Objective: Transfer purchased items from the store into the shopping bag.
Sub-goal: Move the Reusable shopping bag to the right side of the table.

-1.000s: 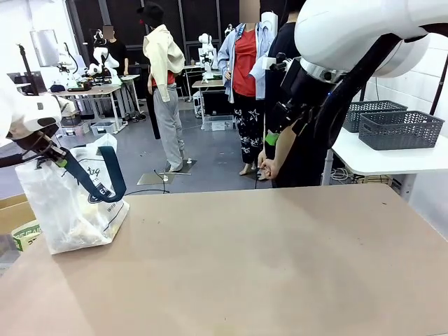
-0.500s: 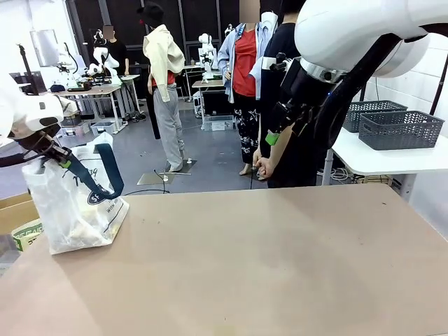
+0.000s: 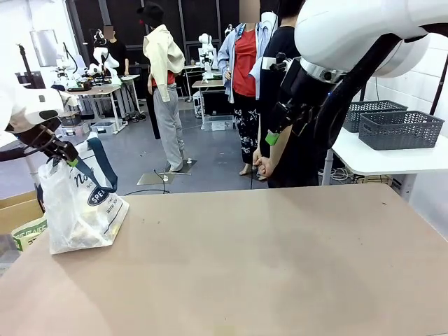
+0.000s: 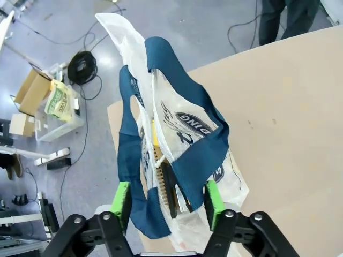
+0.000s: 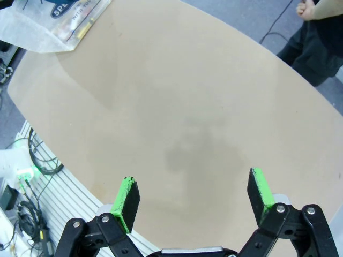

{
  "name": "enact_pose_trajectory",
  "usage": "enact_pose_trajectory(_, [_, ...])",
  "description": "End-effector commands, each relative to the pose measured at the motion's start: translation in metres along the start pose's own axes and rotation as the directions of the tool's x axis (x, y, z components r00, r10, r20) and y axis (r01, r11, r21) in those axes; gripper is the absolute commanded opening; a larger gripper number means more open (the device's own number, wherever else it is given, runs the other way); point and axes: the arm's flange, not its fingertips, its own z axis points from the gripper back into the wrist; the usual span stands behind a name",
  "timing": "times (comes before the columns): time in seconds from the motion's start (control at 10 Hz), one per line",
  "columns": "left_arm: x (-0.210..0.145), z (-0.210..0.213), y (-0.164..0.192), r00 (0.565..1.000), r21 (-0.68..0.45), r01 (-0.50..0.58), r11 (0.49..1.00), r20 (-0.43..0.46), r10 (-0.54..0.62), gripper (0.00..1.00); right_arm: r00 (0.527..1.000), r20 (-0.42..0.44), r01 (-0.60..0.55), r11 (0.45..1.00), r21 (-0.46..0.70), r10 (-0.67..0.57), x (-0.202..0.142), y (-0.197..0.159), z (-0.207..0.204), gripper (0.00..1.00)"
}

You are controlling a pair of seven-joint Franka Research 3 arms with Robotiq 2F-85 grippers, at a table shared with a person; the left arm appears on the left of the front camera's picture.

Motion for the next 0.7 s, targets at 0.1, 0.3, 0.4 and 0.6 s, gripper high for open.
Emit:
enact_pose_trajectory(0.1, [0.005,0.013,-0.006,0.999,-0.053,-0.036,0.998,-0.041,0.033,1.0,1.0,-0.013,0.0,1.0,-0.004,0.0,0.0,0.0,0.002,1.0])
enact_pose_trajectory(0.3, [0.009,0.023,-0.012,0.998,-0.067,-0.037,0.997,-0.052,0.034,1.0,1.0,-0.013,0.0,1.0,-0.004,0.0,0.0,0.0,0.002,1.0])
enact_pose_trajectory(0.4, [0.011,0.028,-0.013,0.998,-0.083,-0.039,0.996,-0.054,0.035,1.0,1.0,-0.013,0.0,1.0,-0.004,0.0,0.0,0.0,0.002,1.0])
enact_pose_trajectory(0.6, [0.016,0.044,-0.017,0.997,-0.071,-0.022,0.997,-0.076,0.016,1.0,1.0,-0.013,0.0,1.0,-0.004,0.0,0.0,0.0,0.002,1.0])
